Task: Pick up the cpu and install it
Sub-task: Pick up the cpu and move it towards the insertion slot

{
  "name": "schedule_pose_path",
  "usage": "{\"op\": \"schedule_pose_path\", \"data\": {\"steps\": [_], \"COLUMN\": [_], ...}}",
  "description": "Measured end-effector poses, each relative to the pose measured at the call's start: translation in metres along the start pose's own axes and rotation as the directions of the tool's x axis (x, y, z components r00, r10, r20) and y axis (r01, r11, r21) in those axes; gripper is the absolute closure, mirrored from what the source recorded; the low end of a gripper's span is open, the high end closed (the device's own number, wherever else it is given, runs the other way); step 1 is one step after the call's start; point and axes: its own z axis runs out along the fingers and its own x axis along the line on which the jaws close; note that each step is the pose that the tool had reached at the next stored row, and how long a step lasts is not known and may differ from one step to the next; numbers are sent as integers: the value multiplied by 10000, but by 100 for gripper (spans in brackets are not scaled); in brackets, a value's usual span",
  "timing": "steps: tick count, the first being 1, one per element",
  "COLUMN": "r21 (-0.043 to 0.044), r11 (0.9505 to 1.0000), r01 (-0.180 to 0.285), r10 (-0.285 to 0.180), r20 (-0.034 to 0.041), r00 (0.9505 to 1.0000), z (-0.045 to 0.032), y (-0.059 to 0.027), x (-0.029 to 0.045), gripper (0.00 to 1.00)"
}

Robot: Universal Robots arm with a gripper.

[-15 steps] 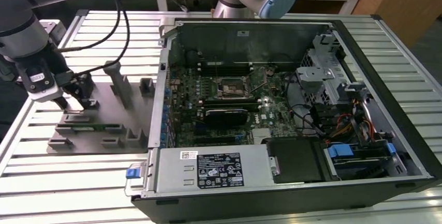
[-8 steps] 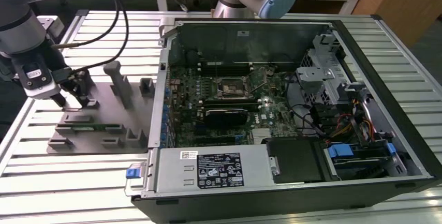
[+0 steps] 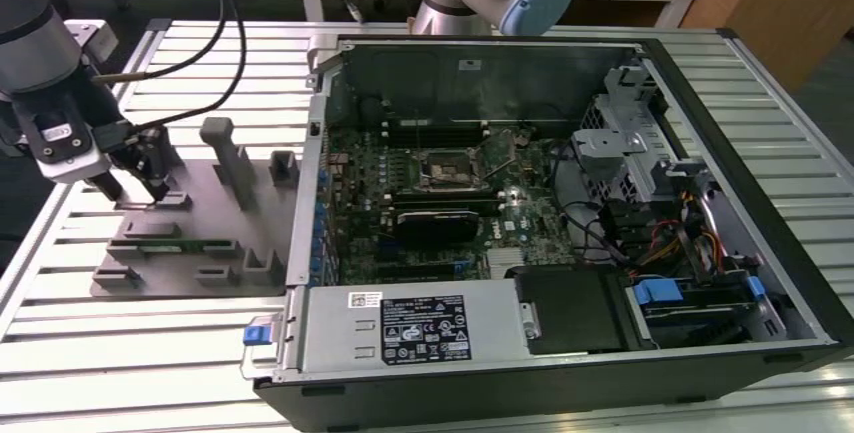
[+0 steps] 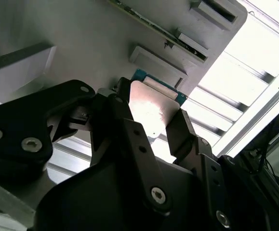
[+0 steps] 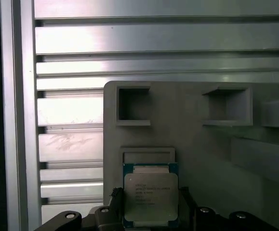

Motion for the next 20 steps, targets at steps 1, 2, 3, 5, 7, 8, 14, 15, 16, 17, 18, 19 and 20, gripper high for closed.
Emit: {"op": "schedule_pose_path", "data": {"steps": [1,2,3,5,7,8,14,15,16,17,18,19,20], "r21": [0,0,0,0,0,0,0,0,-1,0,0,-1,0], "r11": [10000,10000,10000,10000,10000,10000,10000,10000,10000,10000,10000,10000,10000], "r01": [0,0,0,0,0,0,0,0,0,0,0,0,0], "r10": [0,0,0,0,0,0,0,0,0,0,0,0,0], "r20": [0,0,0,0,1,0,0,0,1,0,1,1,0], "r00": [10000,10000,10000,10000,10000,10000,10000,10000,10000,10000,10000,10000,10000], "z": [-15,-30,-45,-76,-108,-124,-222,-237,-253,-267,-280,-292,-306], "y": [0,0,0,0,0,0,0,0,0,0,0,1,0], "x": [-1,-1,-2,-3,-4,-4,-8,-8,-9,-10,-10,-10,-11], "gripper": [46,46,46,46,46,46,46,46,46,46,46,46,46]}}
